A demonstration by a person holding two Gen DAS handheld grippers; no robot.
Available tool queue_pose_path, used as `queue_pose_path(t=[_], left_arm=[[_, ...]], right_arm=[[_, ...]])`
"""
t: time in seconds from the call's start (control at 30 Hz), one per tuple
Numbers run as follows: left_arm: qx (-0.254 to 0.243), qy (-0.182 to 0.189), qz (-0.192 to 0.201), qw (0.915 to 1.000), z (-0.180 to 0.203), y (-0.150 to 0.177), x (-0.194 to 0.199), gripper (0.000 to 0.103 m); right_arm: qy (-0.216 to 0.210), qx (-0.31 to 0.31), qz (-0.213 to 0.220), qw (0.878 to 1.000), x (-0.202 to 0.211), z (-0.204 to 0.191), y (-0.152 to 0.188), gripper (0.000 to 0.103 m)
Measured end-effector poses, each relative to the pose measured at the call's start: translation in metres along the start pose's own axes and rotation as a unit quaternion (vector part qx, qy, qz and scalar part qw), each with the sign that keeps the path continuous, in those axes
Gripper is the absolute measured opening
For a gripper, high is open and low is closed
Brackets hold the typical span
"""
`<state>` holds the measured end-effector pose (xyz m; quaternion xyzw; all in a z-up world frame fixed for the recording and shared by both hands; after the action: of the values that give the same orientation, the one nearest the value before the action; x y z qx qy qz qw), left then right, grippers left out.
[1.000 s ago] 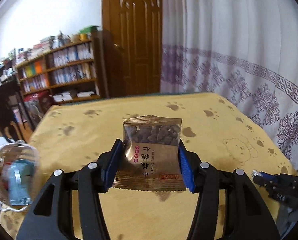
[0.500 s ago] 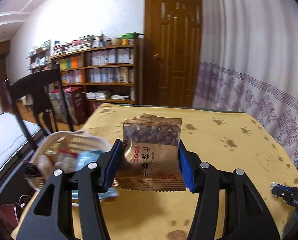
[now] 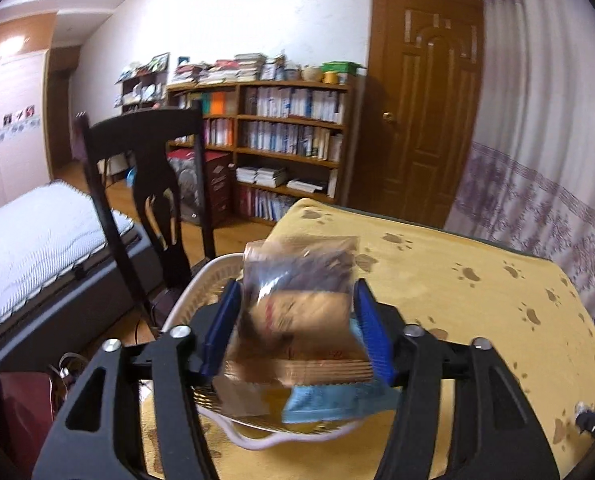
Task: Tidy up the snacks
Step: 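Carry the brown packet into the basket and open the left gripper, then carry the silver candy into the basket and open the right gripper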
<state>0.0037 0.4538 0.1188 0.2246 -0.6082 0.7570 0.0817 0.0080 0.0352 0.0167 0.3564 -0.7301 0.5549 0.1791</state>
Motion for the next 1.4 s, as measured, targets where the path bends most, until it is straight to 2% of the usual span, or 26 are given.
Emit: queue_pose_path(t=[0.13, 0.33, 0.5, 0.6, 0.83, 1.1, 1.4], left_arm=[[0.013, -0.002, 0.022, 0.9997, -0.013, -0.012, 0.012, 0.074], [0.043, -0.011, 0.053, 0.9976, -0.038, -0.024, 0.035, 0.075], [0.041, -0.025, 0.078, 0.9958, -0.047, -0.033, 0.055, 0.076], [0.031, -0.04, 0.097, 0.994, -0.046, -0.038, 0.068, 0.083], [0.046, -0.026, 0.11, 0.9925, -0.053, -0.045, 0.079, 0.084], [0.06, -0.003, 0.108, 0.9923, -0.055, -0.046, 0.078, 0.084], [0.086, -0.01, 0.105, 0.9907, -0.075, -0.046, 0.076, 0.084]], right_arm=[[-0.015, 0.0, -0.011, 1.0, -0.008, -0.014, -0.002, 0.024], [-0.043, 0.031, -0.011, 0.999, -0.017, -0.058, -0.021, 0.024], [-0.075, 0.081, -0.004, 0.994, -0.021, -0.119, -0.044, 0.024], [-0.103, 0.104, -0.008, 0.989, -0.027, -0.164, -0.06, 0.024], [-0.158, 0.136, -0.031, 0.978, -0.051, -0.263, -0.088, 0.024], [-0.154, 0.157, -0.06, 0.974, -0.094, -0.336, -0.1, 0.024], [-0.142, 0.145, -0.096, 0.974, -0.138, -0.352, -0.098, 0.025]])
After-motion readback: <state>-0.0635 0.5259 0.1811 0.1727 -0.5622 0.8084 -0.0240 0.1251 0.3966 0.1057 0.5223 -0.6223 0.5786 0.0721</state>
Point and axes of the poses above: each gripper's, at about its wrist camera, not at the fingertips, and x roughly against the way its jaws point, z to its right, y to its underside, the point moved 5 cm from there along -x, roughly the way its jaws point, and after that the axes turned 7 degrees about y, right-handed, at the moved point
